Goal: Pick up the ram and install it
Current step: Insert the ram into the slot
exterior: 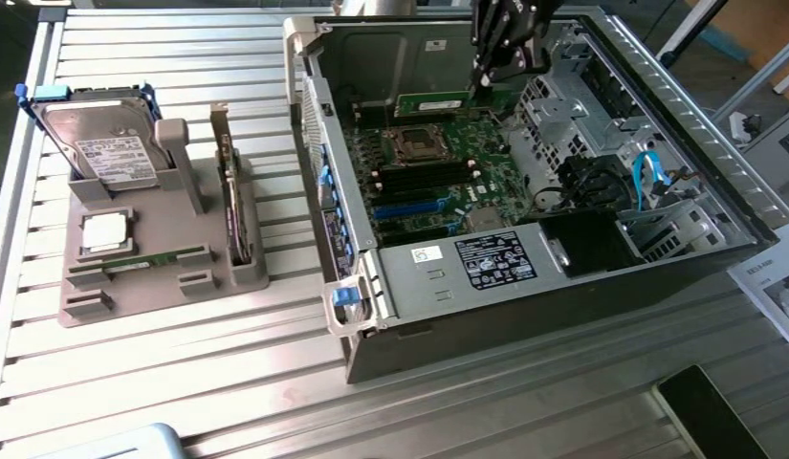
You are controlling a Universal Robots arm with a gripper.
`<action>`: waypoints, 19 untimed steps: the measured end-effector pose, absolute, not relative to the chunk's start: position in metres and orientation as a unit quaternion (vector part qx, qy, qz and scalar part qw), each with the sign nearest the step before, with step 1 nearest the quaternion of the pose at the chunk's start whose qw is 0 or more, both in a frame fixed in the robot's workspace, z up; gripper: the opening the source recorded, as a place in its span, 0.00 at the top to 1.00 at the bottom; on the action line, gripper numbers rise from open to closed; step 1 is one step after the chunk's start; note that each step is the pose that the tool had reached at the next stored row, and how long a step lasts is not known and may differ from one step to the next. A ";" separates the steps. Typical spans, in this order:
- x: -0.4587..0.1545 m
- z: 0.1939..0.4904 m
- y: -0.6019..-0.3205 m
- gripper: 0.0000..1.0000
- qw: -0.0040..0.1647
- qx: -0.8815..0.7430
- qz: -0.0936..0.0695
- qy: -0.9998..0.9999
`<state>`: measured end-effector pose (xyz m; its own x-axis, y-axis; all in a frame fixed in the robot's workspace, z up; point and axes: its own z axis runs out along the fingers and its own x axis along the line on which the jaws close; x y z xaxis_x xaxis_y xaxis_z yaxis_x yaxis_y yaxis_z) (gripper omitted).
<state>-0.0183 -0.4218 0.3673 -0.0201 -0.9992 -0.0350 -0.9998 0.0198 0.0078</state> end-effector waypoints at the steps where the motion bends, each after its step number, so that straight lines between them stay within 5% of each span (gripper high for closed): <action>1: -0.018 0.365 -0.422 0.88 0.010 -0.700 0.015 0.714; 19: -0.018 0.322 -0.422 0.88 0.012 -0.700 0.013 0.714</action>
<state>-0.0184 -0.4218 0.3222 -0.0199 -0.9992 -0.0351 -0.9998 0.0199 0.0009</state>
